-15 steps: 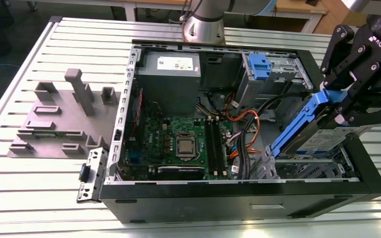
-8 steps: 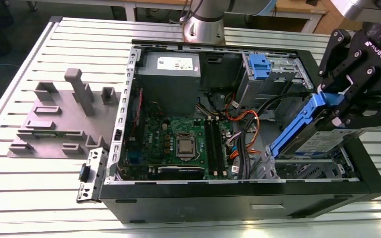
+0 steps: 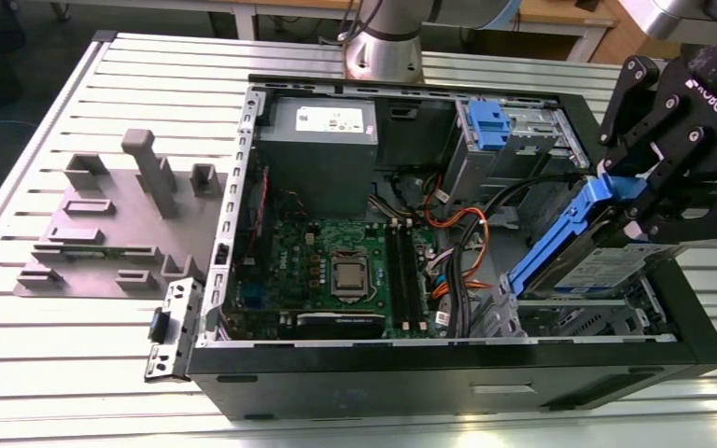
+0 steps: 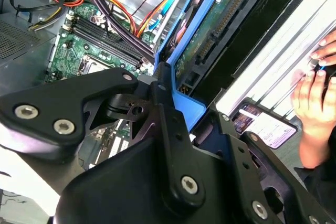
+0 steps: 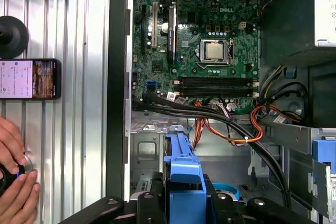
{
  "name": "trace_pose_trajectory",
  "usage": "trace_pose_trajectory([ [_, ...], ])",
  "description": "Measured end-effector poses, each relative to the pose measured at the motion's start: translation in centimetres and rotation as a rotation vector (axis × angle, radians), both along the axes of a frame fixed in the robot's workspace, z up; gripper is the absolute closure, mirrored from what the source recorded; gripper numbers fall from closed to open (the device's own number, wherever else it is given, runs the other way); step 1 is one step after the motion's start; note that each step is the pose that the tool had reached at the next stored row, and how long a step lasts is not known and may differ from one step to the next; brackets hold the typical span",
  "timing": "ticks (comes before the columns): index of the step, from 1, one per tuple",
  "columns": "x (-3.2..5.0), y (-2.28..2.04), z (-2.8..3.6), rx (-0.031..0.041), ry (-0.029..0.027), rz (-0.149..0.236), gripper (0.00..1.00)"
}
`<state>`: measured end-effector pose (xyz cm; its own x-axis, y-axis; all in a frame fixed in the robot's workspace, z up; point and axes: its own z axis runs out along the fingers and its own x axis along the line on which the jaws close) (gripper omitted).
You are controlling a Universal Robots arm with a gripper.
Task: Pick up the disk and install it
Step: 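Insert the disk into the insertion slot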
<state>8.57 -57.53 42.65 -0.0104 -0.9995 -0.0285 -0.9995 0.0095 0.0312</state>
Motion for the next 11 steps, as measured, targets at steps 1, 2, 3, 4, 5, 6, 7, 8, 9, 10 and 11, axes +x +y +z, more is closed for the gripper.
trace_pose_trajectory([
  [1,0.0,0.0,0.0,-0.0001,0.0,0.0,0.64],
  [2,0.0,0.0,0.0,0.0,0.0,0.0,0.64],
  [3,0.0,0.0,0.0,-0.0001,0.0,0.0,0.64],
  [4,0.0,0.0,0.0,-0.0004,-0.0002,0.0,0.64],
  [5,0.0,0.0,0.01,-0.0005,-0.0001,0.0,0.62],
  [6,0.0,0.0,0.01,-0.0005,-0.0001,0.0,0.62],
  [7,0.0,0.0,0.01,-0.0004,0.0,0.0,0.56],
  [8,0.0,0.0,0.0,-0.0006,-0.0001,0.0,0.56],
  [9,0.0,0.01,-0.02,-0.0003,-0.0002,0.0,0.56],
  [10,0.0,0.01,-0.05,-0.0003,-0.0006,0.0,0.56],
  [11,0.0,0.0,-0.08,-0.0003,-0.001,0.0,0.56],
])
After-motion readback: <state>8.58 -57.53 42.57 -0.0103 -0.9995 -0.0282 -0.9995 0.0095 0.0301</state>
